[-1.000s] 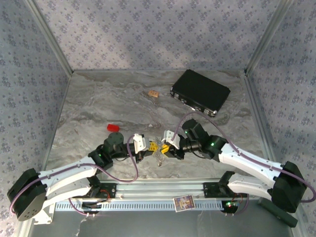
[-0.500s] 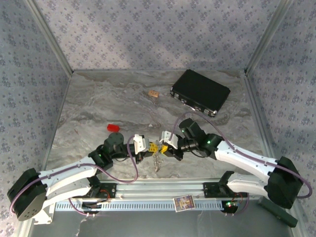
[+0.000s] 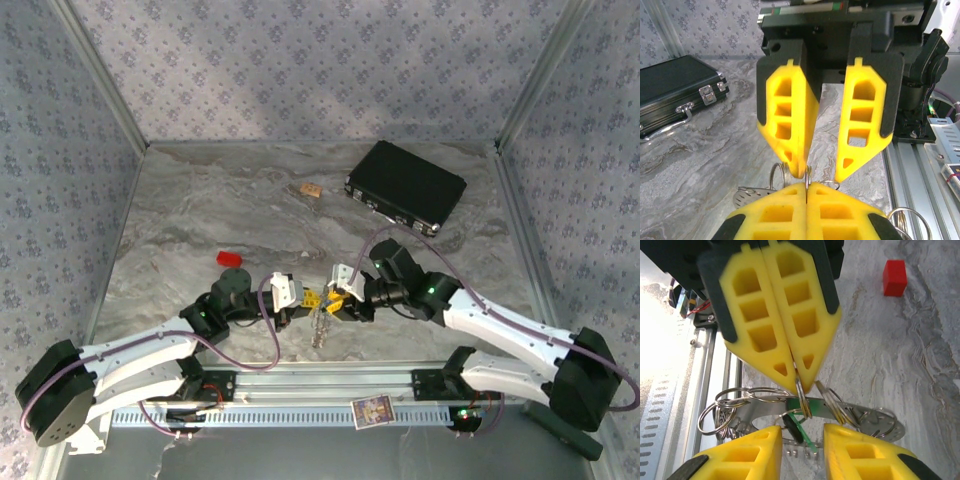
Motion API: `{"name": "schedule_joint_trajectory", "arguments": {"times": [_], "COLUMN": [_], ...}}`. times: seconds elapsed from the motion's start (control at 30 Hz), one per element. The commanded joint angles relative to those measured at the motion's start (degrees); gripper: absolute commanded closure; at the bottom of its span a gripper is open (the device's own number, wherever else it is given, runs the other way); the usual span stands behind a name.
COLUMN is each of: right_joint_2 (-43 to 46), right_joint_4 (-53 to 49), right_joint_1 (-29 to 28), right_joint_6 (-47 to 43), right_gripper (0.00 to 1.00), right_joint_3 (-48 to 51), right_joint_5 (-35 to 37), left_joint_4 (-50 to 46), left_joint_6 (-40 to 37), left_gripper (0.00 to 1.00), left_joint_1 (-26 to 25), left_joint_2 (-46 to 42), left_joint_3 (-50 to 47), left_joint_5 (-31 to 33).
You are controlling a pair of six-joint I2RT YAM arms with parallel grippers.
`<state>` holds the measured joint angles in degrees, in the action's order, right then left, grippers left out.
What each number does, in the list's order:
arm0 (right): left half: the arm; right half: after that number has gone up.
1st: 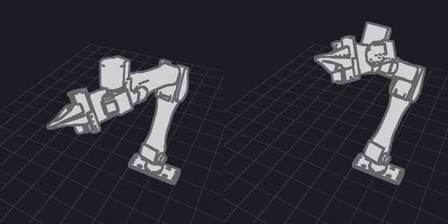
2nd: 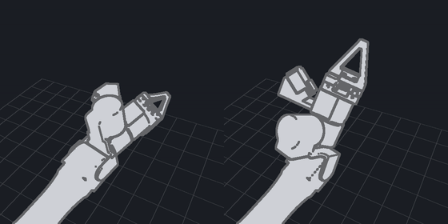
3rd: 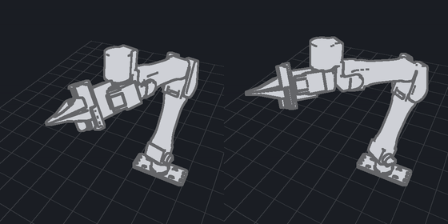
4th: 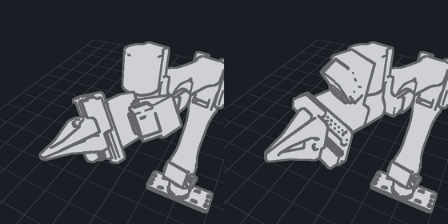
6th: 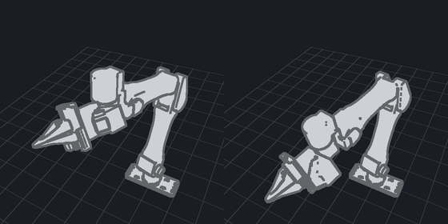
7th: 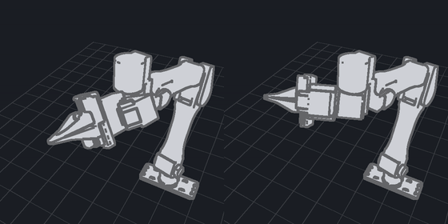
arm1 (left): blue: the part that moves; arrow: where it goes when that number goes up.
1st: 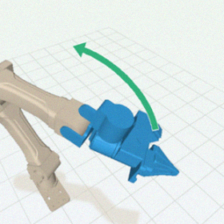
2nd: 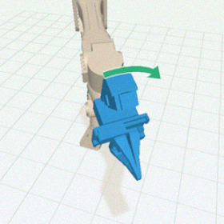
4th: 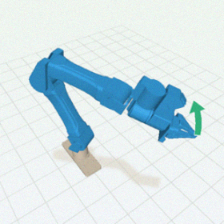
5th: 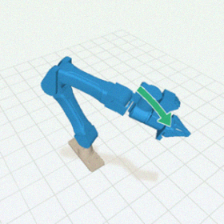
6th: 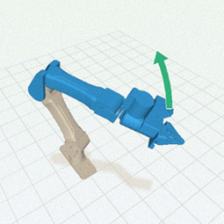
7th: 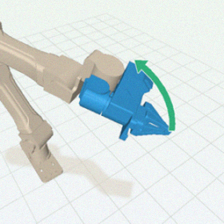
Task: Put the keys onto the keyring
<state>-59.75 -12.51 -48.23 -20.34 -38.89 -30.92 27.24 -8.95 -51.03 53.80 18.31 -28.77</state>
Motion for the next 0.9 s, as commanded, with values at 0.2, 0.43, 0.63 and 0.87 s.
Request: {"name": "schedule_joint_trajectory", "arguments": {"times": [0.2,0.43,0.63,0.87], "right_joint_2": [-0.12,-0.54,-1.67,-2.14], "right_joint_4": [3.95,5.68,6.86,4.18], "right_joint_1": [0.4,0.19,0.06,0.36], "right_joint_6": [1.27,1.8,1.9,0.24], "right_gripper": [0.75,0.77,0.85,1.0], "right_joint_3": [1.14,1.25,0.99,-0.69], "right_joint_5": [-0.99,-0.48,-1.4,-2.66], "left_joint_4": [3.56,3.7,4.55,1.53], "left_joint_6": [-0.86,-0.75,-0.54,-0.6], "left_gripper": [1.0,1.0,1.0,0.97], "left_joint_1": [-0.32,-0.34,-0.37,-0.39], "left_joint_2": [-0.12,-0.01,0.55,0.2], "left_joint_3": [0.37,0.59,0.68,1.29], "left_joint_5": [-2.82,-3.65,-3.76,-0.76]}}
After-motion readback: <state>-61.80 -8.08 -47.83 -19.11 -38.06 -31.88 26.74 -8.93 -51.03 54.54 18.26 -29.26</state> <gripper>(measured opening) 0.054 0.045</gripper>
